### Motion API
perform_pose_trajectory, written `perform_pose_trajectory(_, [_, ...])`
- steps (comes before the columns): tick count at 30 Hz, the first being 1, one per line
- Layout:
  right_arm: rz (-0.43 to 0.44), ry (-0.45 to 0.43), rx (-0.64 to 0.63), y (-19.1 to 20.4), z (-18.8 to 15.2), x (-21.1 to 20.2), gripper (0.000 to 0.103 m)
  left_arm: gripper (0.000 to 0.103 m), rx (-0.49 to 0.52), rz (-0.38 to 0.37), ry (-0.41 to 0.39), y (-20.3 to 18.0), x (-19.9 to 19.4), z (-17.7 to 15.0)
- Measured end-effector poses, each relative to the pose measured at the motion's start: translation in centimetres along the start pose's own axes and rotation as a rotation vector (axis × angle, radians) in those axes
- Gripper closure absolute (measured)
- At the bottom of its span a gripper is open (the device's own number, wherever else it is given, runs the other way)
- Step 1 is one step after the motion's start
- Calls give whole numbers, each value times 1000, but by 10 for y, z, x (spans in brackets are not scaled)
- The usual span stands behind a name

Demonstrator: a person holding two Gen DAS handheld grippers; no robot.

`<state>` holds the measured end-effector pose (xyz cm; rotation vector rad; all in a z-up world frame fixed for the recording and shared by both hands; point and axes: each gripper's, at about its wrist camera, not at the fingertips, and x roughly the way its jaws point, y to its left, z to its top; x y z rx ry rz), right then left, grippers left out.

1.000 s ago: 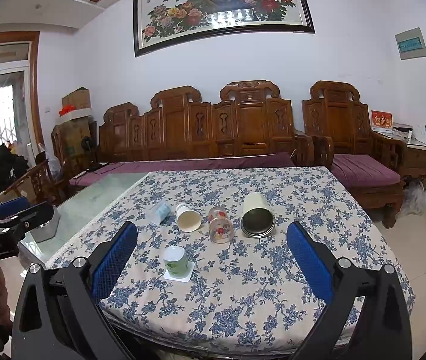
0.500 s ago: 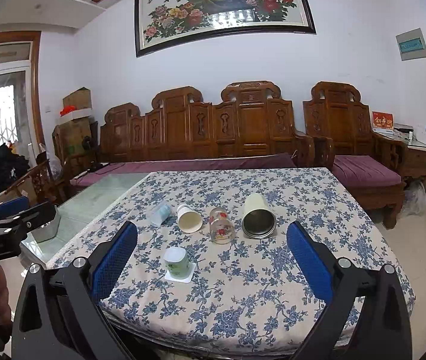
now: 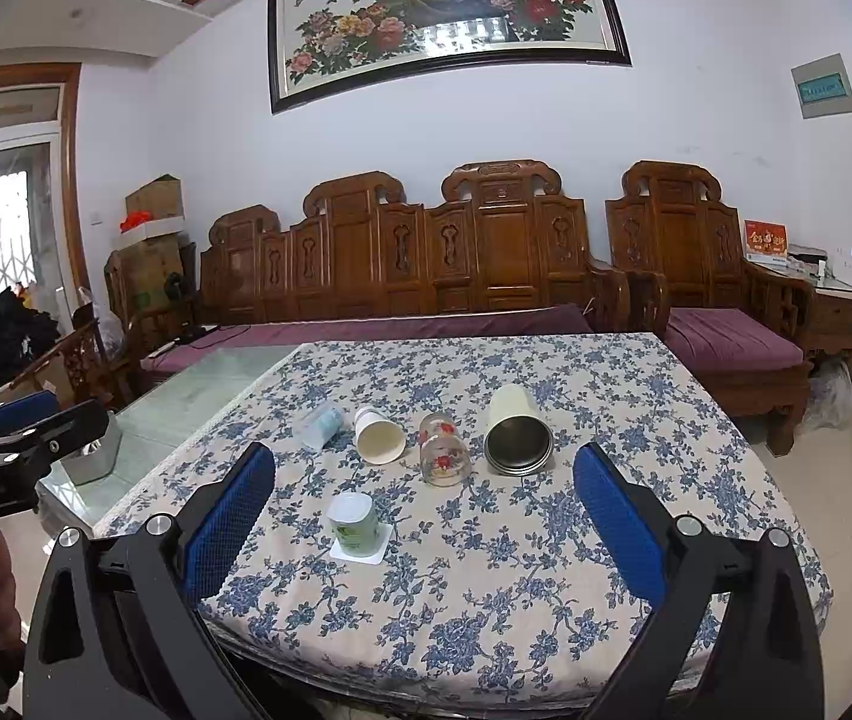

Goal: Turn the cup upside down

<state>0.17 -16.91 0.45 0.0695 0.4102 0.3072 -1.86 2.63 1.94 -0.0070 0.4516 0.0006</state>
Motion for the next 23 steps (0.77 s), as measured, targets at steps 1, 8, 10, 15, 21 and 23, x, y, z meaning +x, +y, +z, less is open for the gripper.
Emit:
perform_pose_trajectory(1, [0,0,0,0,0,0,3,8,-1,1,0,1,0,1])
perform_pose_trajectory(8, [2,2,0,0,0,0,3,8,0,0,-1,1,0,0])
perform_pose_trajectory(10, [2,1,2,0,0,0,3,8,-1,-1,0,1,0,0])
perform_pose_trajectory(15, [2,2,1,0,-2,0,3,8,-1,0,1,1,-1,0])
perform_pose_trajectory(21, [1,3,3,0,-1,0,3,8,-3,1,0,0,0,-2])
perform_pose_trajectory(23, [2,3,3,0,-1,0,3,8,-5,0,0,0,-1,-2])
